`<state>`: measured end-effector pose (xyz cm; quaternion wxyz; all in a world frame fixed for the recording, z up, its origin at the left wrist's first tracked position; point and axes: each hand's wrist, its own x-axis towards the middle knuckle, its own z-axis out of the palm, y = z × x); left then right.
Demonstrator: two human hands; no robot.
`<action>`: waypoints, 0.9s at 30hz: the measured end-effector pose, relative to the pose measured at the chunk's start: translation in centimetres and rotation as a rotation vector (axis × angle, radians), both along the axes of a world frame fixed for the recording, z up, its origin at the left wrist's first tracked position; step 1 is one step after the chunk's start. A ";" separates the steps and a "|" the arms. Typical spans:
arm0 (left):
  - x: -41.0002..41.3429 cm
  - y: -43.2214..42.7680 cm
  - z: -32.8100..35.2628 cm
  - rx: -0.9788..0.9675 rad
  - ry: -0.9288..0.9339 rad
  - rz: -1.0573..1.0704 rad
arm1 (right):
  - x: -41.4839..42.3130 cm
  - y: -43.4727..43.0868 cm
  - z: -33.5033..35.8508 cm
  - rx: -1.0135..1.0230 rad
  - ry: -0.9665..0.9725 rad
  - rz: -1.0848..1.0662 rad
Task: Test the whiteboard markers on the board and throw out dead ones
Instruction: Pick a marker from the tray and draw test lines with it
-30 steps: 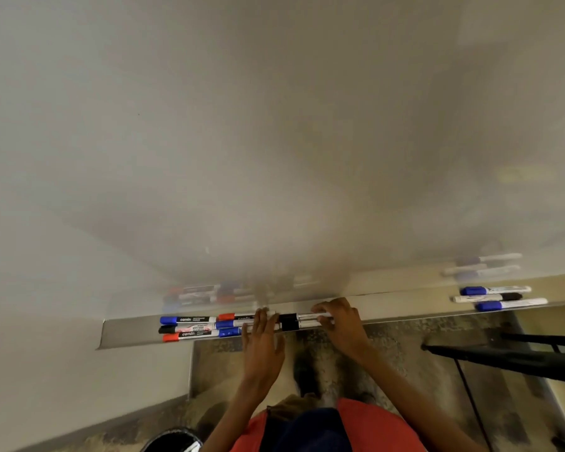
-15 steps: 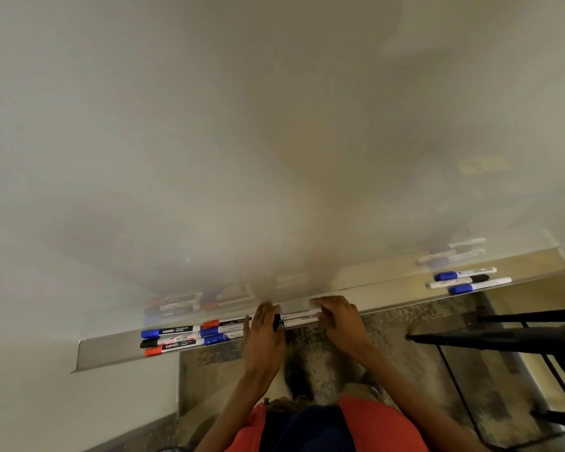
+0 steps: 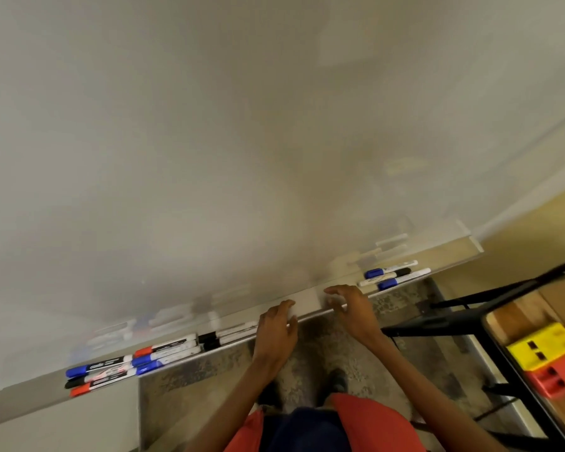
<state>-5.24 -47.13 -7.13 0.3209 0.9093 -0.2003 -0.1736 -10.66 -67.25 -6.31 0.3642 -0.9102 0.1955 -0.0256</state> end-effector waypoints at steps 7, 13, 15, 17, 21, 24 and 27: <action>0.0 -9.4 1.0 -0.021 -0.013 -0.114 | -1.9 -7.8 -0.4 -0.022 0.043 -0.076; -0.5 -15.5 0.3 0.024 -0.059 -0.221 | -3.0 -13.0 -1.0 -0.134 0.052 -0.086; -0.5 -17.2 -0.1 0.067 -0.089 -0.262 | -3.3 -14.2 -1.4 -0.114 0.064 -0.111; -0.4 -18.4 -0.6 0.106 -0.105 -0.289 | -3.4 -15.0 -1.7 -0.084 0.071 -0.121; 0.0 -19.9 -1.5 0.127 -0.124 -0.258 | -3.2 -15.0 -1.8 -0.061 0.062 -0.102; 0.1 -20.2 -1.7 0.115 -0.136 -0.221 | -3.0 -15.0 -2.0 -0.047 0.055 -0.081; -0.2 -20.2 -2.2 0.119 -0.133 -0.197 | -2.8 -14.9 -2.2 -0.030 0.058 -0.072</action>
